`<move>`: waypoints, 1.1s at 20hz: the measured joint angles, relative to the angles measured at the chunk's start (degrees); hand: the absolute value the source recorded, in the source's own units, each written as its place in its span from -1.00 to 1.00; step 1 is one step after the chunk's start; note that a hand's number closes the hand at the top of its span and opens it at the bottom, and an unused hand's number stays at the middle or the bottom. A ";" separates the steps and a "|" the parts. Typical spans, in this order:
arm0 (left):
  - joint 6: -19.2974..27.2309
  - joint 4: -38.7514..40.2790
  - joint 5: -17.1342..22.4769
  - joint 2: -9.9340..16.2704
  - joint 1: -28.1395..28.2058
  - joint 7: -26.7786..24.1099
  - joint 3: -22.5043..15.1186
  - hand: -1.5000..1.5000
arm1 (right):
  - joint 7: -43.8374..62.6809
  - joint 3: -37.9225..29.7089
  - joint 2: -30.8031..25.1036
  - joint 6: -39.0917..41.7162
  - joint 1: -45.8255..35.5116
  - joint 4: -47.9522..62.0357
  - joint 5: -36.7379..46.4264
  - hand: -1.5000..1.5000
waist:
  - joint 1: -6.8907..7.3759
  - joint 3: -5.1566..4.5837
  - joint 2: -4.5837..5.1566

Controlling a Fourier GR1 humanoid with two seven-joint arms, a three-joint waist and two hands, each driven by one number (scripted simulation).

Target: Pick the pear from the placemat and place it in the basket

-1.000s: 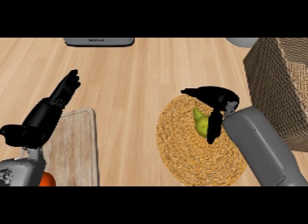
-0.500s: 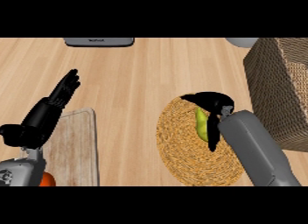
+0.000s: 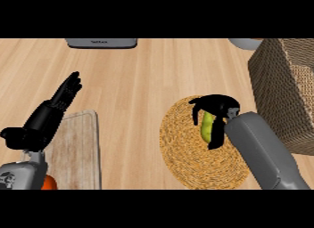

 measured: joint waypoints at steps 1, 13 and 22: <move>0.23 -0.96 -0.24 -0.30 0.18 0.77 -0.31 0.00 | -0.02 0.23 0.04 0.05 0.30 -0.57 0.45 1.00 | -0.05 -0.03 -0.03; -0.02 -0.46 -0.57 -0.02 0.46 0.74 1.29 0.00 | -3.78 4.97 -1.84 -11.38 11.12 -14.28 7.59 1.00 | -1.71 0.01 -0.57; 0.67 -0.99 -0.71 0.29 3.04 0.03 2.59 0.00 | -1.52 4.20 -5.16 -25.48 39.06 -42.68 6.35 1.00 | -4.68 0.24 -0.55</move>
